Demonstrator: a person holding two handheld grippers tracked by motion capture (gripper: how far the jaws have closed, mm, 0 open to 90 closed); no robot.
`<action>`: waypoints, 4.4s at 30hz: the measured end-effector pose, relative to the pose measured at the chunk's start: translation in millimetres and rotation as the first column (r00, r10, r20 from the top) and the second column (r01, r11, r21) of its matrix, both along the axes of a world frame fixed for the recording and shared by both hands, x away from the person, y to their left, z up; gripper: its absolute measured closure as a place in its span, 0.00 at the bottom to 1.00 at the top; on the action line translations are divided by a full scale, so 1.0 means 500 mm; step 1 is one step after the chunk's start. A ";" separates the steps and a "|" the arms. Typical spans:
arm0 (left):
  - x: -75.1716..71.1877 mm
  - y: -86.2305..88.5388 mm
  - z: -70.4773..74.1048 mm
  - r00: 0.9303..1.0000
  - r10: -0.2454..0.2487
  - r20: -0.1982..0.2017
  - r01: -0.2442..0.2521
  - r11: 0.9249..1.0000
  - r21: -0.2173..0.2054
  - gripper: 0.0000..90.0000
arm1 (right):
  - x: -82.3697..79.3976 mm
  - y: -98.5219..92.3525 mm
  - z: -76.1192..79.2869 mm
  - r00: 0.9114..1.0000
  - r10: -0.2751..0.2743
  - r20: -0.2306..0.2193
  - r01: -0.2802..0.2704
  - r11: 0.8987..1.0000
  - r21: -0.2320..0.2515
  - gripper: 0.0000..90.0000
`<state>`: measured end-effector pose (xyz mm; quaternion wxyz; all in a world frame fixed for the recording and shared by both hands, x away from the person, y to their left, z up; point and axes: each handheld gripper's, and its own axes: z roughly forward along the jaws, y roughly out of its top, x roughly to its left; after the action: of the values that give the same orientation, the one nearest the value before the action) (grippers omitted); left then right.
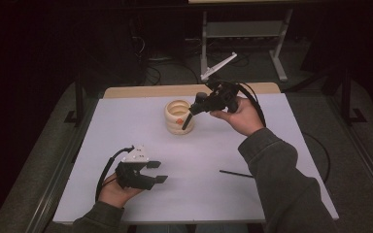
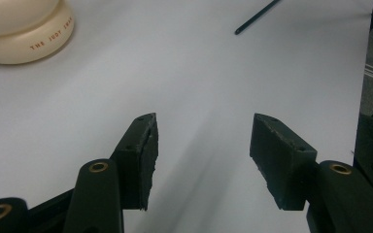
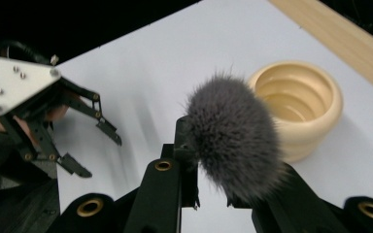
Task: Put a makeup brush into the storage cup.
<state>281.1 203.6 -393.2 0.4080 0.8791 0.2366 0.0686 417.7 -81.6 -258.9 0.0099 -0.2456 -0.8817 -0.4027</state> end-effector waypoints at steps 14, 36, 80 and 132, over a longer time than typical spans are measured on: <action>-0.001 0.008 0.010 1.000 -0.003 0.014 0.003 1.000 -0.015 0.47 | 0.058 0.031 0.037 0.998 -0.053 0.027 0.054 0.998 -0.027 0.86; 0.003 0.011 0.008 1.000 0.005 0.005 -0.005 1.000 -0.030 0.42 | 0.128 0.068 0.013 0.982 -0.189 0.012 0.190 0.981 -0.035 0.86; 0.002 0.015 0.013 1.000 0.009 -0.001 -0.009 0.999 -0.035 0.41 | 0.152 0.088 -0.080 0.966 -0.258 -0.020 0.255 0.963 -0.089 0.86; 0.005 0.014 0.008 1.000 0.010 -0.017 -0.011 0.998 -0.056 0.40 | 0.099 -0.057 -0.121 0.954 -0.290 -0.072 0.293 0.955 0.039 0.53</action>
<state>283.6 210.5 -389.2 0.4302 0.8666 0.2462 0.0568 467.4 -110.2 -319.6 -0.0145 -0.3858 -0.8248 -0.4132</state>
